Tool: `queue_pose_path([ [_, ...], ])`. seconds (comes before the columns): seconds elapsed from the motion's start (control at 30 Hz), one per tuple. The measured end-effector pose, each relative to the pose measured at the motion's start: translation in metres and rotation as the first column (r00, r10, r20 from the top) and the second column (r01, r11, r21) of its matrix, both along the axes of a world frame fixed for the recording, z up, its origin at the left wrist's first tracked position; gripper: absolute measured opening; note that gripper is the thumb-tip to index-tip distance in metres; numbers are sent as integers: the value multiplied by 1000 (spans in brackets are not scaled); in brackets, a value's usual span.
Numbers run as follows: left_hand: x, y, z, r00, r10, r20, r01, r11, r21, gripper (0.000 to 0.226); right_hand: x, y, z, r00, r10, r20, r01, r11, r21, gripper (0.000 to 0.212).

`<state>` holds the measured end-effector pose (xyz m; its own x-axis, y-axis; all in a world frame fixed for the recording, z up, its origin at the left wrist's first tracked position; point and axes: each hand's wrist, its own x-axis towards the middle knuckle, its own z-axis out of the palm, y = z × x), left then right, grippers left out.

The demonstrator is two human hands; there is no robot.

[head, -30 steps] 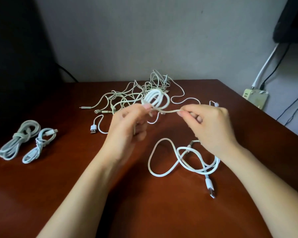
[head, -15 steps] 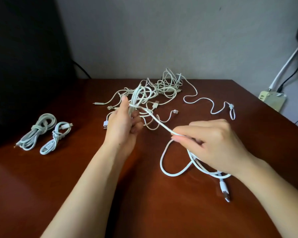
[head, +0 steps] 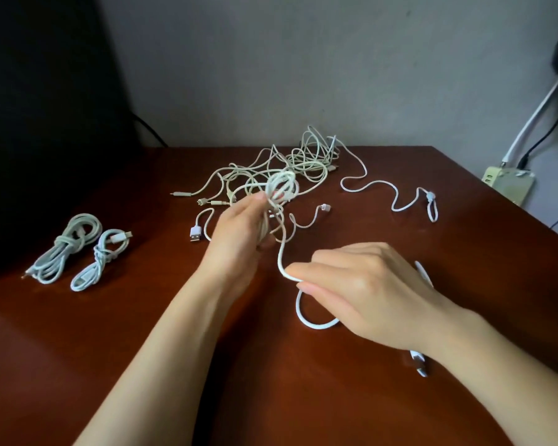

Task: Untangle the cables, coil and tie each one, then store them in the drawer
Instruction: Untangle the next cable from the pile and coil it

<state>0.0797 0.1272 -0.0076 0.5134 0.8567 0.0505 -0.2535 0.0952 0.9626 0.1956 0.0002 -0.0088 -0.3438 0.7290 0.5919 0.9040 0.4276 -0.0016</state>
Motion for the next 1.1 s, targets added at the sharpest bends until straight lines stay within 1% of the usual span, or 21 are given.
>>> queue_pose_path([
  [0.07,2,-4,-5,986,8,-167,33,970,240,28,-1,0,1,999,3,-43,-2,1000,23,24],
  [0.1,4,-6,-6,971,14,-238,69,939,338,30,-2,0,2,997,1,-81,2,999,35,24],
  [0.13,4,-8,-6,958,7,-288,114,909,402,31,-1,1,2,992,0,-128,6,999,47,25],
  [0.2,4,-12,-7,936,-19,-351,206,839,503,34,2,1,3,972,5,-233,10,998,64,26],
  [0.23,5,-12,-8,921,0,-389,235,797,556,34,4,0,4,958,10,-288,10,998,69,26],
  [0.3,5,-13,-10,882,73,-465,272,726,631,22,10,-1,8,928,5,-373,30,996,88,25],
  [0.37,6,-16,-9,867,88,-490,311,671,673,27,13,0,11,904,-16,-428,80,988,133,23],
  [0.4,7,-18,-10,863,70,-501,343,647,681,28,15,1,12,890,-25,-455,110,981,162,21],
  [0.47,10,-23,-9,851,12,-525,407,617,673,38,17,2,14,852,-37,-522,169,964,206,19],
  [0.57,8,-30,-3,870,-94,-484,419,659,625,34,22,4,16,767,-77,-637,259,946,196,14],
  [0.67,6,-34,2,887,-160,-433,410,703,581,34,31,5,17,673,-116,-731,309,941,135,19],
  [0.7,6,-35,2,886,-177,-428,417,709,569,34,34,6,16,659,-132,-741,313,943,111,21],
  [0.77,5,-37,4,864,-228,-448,467,695,547,33,36,8,14,672,-168,-721,313,947,71,23],
  [0.87,5,-41,4,787,-291,-543,593,600,537,25,37,9,9,711,-195,-676,320,945,64,15],
  [0.9,5,-42,3,774,-298,-559,610,588,531,21,38,9,7,711,-200,-674,327,943,65,12],
  [0.97,3,-42,3,772,-293,-565,610,591,527,13,40,10,6,702,-219,-677,350,935,61,12],
  [1.1,3,-39,1,766,-245,-594,611,565,555,20,39,9,7,680,-229,-696,372,926,59,13],
])
